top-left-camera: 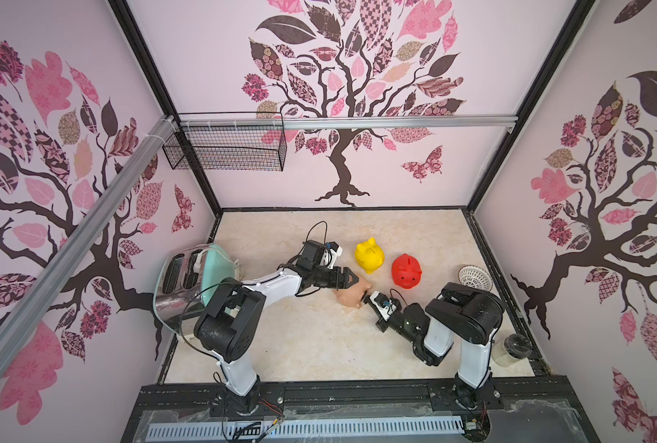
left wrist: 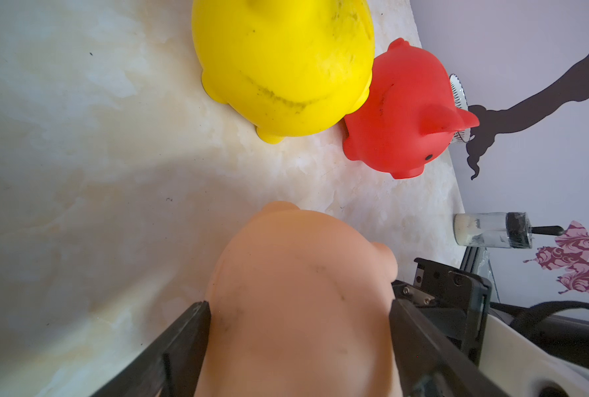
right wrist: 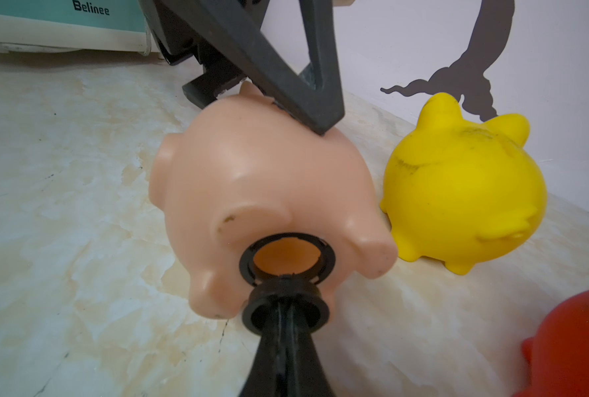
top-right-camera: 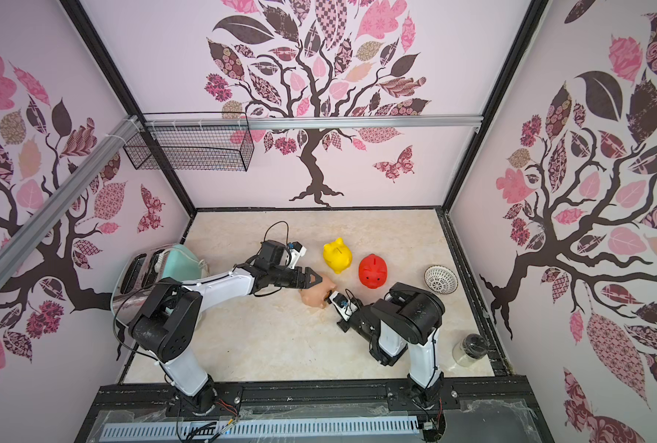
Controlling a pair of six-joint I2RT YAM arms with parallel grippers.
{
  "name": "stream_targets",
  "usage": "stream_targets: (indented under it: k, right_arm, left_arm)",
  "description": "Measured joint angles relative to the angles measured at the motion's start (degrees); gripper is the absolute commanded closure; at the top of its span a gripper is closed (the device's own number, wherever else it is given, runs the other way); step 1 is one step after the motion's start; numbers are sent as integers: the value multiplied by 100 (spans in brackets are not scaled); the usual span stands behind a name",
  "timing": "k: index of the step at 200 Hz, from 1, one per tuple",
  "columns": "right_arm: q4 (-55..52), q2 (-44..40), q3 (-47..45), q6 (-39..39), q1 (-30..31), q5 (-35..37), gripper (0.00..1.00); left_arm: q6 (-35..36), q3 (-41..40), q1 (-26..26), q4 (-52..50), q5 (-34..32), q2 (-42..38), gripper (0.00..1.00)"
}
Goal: Open piggy banks
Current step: Open the lid on the piggy bank, then place the lid at the center of the board.
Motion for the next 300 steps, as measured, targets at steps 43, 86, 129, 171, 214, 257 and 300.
stream_targets:
  k: [43,86,129,171,214,257,300]
  right_arm:
    - [-466,-1051,-247,1141,0,98,100]
    - [-2916,-2837,-76,2706,0,466,100]
    - [-6279,-4369,658,4068,0,951,100]
    - [-8806,-4328,1537,4885,0,994,100]
    - [-10681,-3318,2656,5016,0,820,100]
    - [-11733,-2811,3139,4931,0,767,100]
    - [-12061,-2581,3174,4839,0,675,85]
  left_arm:
    - [0,4,0,-13,-4,0,15]
    - [2,4,0,-15,-7,0,15]
    - [2,15,0,-26,-7,0,15]
    - [2,26,-2,-57,-22,0,15]
    - [2,28,-2,-63,-24,0,15]
    - [4,31,-7,-66,-39,0,15]
    - [4,31,-11,-66,-46,-2,15]
